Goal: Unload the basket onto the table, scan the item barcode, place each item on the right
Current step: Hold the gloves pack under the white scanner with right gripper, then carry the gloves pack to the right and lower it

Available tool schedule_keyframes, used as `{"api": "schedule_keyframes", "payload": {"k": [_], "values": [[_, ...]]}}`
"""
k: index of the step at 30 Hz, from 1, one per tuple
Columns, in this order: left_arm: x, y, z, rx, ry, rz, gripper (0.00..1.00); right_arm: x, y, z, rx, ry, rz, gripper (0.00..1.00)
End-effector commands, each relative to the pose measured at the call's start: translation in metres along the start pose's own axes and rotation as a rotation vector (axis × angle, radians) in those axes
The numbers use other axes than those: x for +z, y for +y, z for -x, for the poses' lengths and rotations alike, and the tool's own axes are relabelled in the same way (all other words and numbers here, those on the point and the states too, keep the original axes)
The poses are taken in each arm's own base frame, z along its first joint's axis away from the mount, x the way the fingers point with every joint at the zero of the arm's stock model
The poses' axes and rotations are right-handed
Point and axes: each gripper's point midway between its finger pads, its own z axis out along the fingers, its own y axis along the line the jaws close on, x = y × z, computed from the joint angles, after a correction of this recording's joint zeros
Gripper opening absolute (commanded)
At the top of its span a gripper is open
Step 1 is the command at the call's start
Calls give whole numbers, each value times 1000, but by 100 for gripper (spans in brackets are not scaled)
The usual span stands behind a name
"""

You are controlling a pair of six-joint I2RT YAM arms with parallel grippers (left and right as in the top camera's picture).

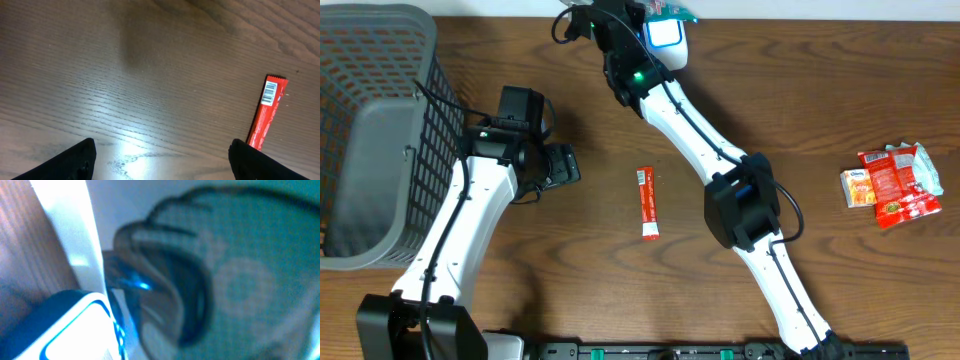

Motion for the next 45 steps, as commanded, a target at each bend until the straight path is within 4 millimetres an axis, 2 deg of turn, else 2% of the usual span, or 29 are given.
{"api": "schedule_keyframes", "payload": {"k": [1,7,12,14,17,21,23,36,39,42,45], "values": [[-2,1,0,4,-7,3,86,22,19,-12,19,-46,46,4],[-2,1,0,4,-7,3,86,31,31,-22,185,-71,121,1],[-2,1,0,4,-7,3,86,23,66,-11,155,-138,283,1],[-2,1,0,4,-7,3,86,19,73,-7,150,-157,315,1],[-2,1,0,4,-6,4,86,19,69,-3,154,-158,292,1],[-2,1,0,4,-7,3,86,25,43,-13,221,-76,160,1],[-2,1,0,4,-7,3,86,26,37,-17,248,-50,131,1],[-2,1,0,4,-7,3,86,23,42,-14,339,-47,155,1],[-2,1,0,4,-7,3,86,12,18,-11,373,-56,145,1],[-2,1,0,4,-7,3,86,-15,-17,1,454,-124,198,1],[-2,1,0,4,-7,3,86,-67,-65,4,537,-164,286,1]]}}
